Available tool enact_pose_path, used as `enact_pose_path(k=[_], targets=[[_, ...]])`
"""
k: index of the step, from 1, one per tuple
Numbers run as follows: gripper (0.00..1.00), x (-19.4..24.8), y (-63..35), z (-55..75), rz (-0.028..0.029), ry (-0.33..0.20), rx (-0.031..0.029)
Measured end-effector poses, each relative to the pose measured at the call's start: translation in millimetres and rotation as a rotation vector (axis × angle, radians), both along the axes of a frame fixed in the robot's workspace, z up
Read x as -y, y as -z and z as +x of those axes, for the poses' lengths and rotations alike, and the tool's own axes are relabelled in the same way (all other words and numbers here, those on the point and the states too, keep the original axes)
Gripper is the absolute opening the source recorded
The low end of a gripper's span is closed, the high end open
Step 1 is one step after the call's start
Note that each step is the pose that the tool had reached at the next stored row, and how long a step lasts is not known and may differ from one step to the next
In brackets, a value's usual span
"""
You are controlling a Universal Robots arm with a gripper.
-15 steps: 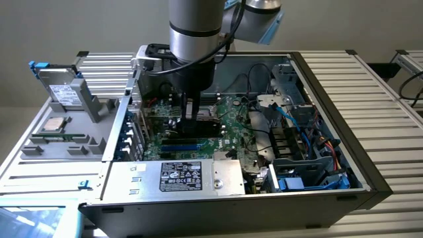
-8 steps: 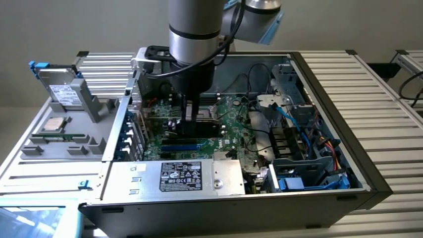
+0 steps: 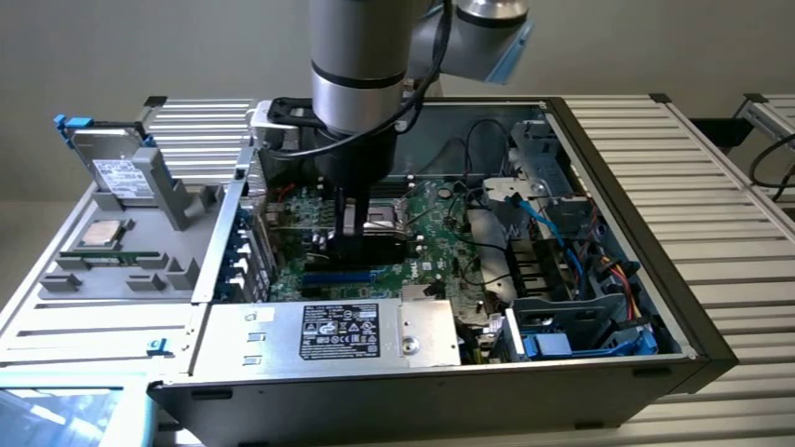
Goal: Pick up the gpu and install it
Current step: 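Insert the gpu into the slot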
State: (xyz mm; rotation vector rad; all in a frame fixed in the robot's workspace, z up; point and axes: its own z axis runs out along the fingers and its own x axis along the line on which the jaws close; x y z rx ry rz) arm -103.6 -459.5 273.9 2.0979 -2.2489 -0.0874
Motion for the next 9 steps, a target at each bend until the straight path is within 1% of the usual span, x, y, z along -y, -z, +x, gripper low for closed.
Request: enact_pose_path(k=[4, 9], targets=[[0.28, 0.0, 6.2, -3.1, 0.0002, 0.0, 0.0001], [0.28, -0.1, 7.4, -7.9, 0.0, 0.0, 0.0]])
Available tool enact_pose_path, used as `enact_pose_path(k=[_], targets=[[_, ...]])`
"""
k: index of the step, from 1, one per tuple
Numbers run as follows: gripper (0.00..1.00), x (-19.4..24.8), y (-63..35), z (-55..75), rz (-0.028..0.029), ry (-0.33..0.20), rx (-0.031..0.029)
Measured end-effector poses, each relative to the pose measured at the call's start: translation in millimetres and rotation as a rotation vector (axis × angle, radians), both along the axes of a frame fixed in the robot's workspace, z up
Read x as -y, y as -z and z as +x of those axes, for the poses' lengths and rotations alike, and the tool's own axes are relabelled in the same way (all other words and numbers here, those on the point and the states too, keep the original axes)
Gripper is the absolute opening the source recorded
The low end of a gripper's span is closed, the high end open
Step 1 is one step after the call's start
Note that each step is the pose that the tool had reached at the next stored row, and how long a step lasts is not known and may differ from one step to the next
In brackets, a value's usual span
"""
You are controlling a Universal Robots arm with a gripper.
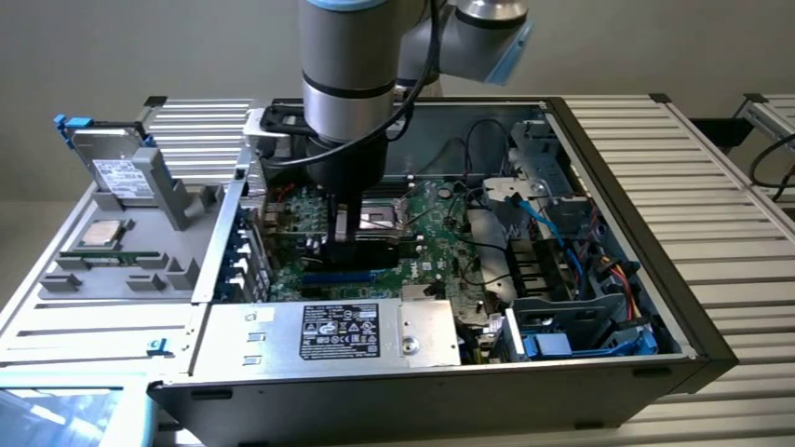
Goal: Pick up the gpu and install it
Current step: 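Insert the gpu into the slot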
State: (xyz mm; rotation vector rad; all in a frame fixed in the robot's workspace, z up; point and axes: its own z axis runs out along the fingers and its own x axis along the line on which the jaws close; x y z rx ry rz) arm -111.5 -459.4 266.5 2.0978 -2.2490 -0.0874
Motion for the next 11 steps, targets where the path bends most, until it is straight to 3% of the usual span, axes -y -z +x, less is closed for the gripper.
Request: enact_pose_path(k=[11], targets=[[0.28, 0.1, 7.4, -2.8, -0.0002, 0.0, -0.0001]])
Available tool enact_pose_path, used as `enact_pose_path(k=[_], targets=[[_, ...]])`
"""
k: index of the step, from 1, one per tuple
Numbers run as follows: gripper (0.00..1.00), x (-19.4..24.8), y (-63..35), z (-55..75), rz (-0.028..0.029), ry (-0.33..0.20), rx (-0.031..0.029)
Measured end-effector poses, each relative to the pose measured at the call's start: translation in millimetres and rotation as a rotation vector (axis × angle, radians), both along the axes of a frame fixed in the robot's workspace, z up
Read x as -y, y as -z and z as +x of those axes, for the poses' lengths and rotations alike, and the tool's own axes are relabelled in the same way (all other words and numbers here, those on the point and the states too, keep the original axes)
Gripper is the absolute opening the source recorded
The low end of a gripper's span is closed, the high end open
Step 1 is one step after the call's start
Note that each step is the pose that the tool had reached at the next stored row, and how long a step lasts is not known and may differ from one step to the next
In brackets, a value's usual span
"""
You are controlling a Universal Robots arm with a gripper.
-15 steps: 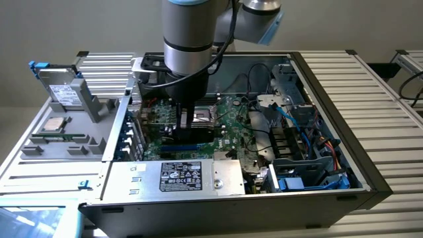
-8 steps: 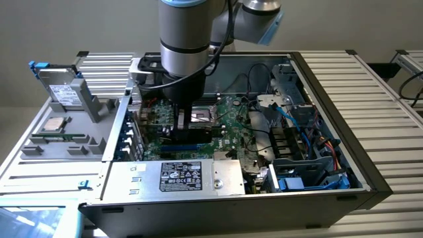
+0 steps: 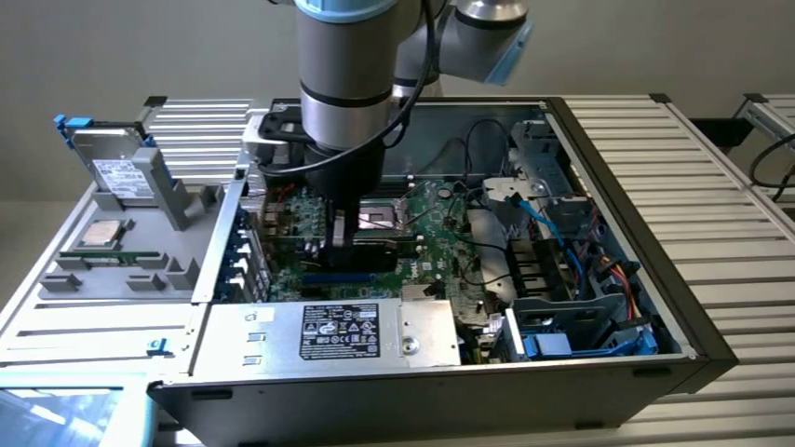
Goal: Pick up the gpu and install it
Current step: 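Insert the gpu into the slot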
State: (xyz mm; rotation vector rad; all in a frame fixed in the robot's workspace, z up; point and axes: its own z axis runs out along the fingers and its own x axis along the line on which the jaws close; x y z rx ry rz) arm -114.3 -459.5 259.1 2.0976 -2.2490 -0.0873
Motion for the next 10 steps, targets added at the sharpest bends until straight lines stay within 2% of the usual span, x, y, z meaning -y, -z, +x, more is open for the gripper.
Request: enact_pose_path(k=[10], targets=[[0.28, 0.6, 5.1, -2.6, -0.0001, 0.0, 0.0002]])
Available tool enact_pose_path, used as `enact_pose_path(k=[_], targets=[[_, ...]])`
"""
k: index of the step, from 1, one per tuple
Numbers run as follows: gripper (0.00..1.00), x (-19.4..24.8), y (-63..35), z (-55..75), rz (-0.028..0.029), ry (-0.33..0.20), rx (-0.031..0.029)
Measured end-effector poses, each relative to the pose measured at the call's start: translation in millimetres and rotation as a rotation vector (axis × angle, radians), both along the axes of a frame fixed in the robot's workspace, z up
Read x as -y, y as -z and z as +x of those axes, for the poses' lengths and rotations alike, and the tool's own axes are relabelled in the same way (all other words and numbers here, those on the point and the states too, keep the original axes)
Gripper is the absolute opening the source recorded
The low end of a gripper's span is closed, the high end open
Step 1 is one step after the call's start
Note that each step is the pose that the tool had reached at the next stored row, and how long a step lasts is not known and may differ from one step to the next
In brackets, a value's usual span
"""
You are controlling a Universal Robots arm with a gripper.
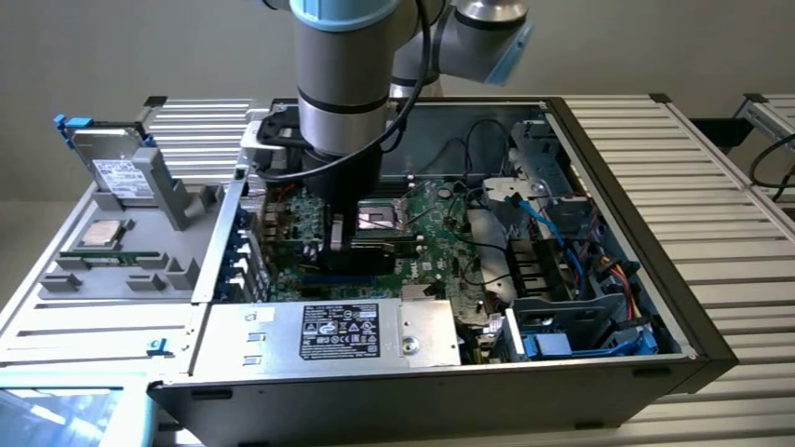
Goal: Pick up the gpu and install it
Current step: 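Insert the gpu into the slot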
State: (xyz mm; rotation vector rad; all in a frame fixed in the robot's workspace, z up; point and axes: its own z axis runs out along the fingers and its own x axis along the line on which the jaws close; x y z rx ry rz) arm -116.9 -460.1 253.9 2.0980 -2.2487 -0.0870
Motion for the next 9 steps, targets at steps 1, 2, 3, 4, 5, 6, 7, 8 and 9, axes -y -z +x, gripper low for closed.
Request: enact_pose_path(k=[1, 2, 3, 4, 5, 6, 7, 8, 9], targets=[[0.28, 0.0, 0.2, -0.4, 0.0, 0.0, -0.0001], [0.28, -0.1, 0.5, -1.1, 0.0002, 0.0, 0.0], [0.28, -0.1, 0.5, -2.2, 0.0001, 0.0, -0.0012], [0.28, -0.2, 0.6, -2.8, 0.0002, 0.001, -0.0004], [0.28, -0.1, 0.7, -3.0, 0.0002, 0.0, -0.0001], [0.28, -0.1, 0.7, -3.1, 0.0003, 0.0, -0.0001], [0.28, 0.0, 0.7, -3.1, 0.0002, 0.0, -0.0001], [0.28, 0.0, 0.8, -3.1, 0.0003, 0.0, -0.0001], [0.28, 0.0, 0.7, -3.1, 0.0002, 0.0, -0.0001]])
